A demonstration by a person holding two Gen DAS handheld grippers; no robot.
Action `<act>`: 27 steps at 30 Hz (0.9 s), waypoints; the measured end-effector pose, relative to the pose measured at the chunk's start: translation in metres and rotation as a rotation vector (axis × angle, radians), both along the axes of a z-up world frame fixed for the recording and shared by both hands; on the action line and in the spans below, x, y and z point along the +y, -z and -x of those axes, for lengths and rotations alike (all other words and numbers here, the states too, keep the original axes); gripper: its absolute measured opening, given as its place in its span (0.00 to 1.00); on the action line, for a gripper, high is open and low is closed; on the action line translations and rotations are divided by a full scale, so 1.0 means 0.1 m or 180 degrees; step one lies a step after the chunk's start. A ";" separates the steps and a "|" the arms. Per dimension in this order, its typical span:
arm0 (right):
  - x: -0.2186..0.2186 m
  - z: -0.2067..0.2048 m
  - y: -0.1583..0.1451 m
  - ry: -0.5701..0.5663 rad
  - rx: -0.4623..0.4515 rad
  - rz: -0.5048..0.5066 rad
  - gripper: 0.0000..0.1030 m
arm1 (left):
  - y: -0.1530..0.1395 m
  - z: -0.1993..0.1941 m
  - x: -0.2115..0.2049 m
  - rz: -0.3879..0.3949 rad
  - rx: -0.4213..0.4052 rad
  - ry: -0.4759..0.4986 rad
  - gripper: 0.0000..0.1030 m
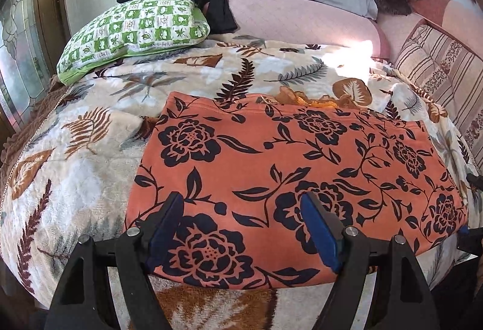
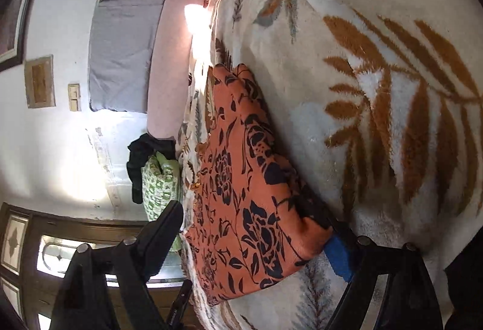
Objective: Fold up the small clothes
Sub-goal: 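Grasp the orange shirt side with the right tool and fold it over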
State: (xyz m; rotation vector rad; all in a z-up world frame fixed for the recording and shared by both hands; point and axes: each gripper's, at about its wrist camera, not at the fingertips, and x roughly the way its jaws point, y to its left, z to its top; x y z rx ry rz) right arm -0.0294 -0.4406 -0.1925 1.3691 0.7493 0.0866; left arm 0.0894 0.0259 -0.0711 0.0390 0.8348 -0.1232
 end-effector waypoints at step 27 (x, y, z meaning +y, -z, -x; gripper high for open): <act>1.45 -0.82 -1.62 -0.1059 -0.0435 0.2032 0.14 | -0.22 -0.02 0.44 0.0379 -0.0072 -0.0219 0.82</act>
